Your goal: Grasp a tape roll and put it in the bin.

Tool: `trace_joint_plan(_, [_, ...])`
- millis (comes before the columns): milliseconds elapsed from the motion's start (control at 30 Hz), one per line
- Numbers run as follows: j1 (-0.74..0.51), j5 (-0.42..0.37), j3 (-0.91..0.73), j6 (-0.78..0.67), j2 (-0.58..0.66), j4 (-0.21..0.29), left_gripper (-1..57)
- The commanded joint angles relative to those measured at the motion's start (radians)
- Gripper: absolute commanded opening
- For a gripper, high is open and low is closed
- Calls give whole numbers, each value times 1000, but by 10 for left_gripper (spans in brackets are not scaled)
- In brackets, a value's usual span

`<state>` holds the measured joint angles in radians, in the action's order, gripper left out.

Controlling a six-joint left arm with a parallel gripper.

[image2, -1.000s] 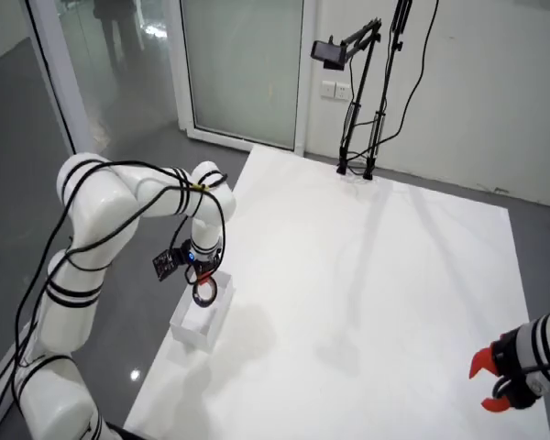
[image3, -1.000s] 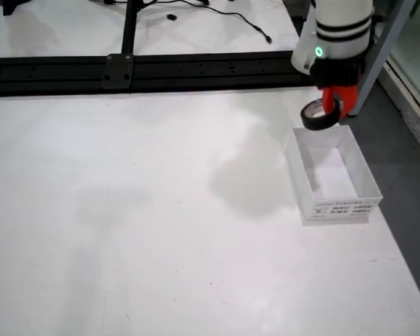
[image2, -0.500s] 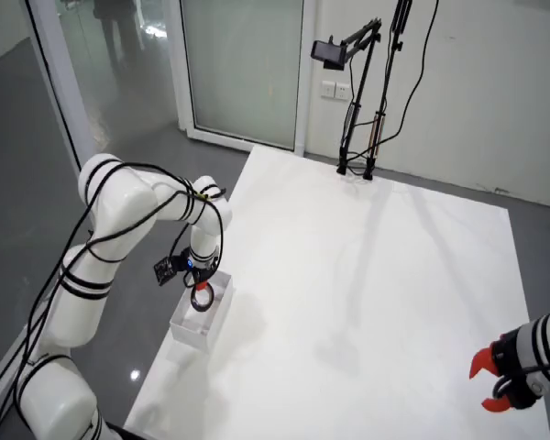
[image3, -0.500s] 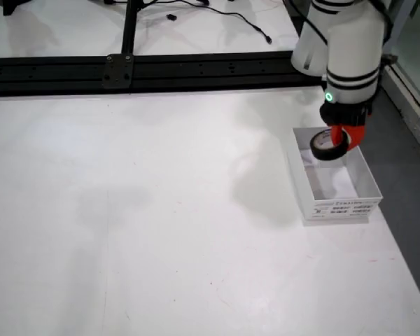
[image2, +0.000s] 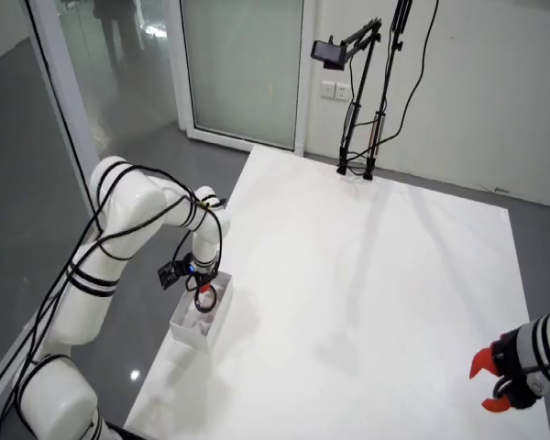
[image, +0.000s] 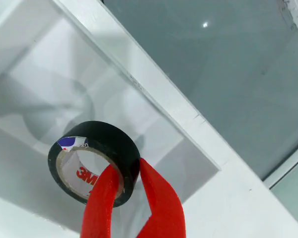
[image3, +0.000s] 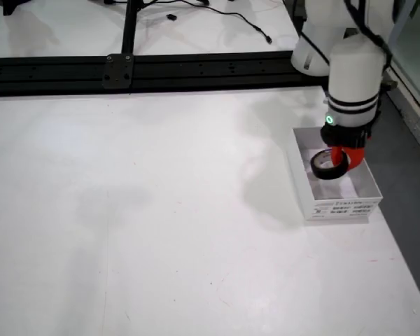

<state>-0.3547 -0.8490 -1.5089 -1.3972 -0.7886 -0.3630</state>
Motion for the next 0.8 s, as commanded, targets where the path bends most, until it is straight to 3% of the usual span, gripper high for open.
trace_joint_plan(33, [-6,99,-1,6,-43,-25,98])
trace_joint_plan(200, [-23,96,-1,6,-46,-24,163])
trace_joint_plan(500, [-52,87,-1,6,-50,-16,172])
trace_joint_plan(633, [-69,81,1,6,-52,-11,203])
trace_joint_plan(800, [-72,54,16,6,5,-54,239])
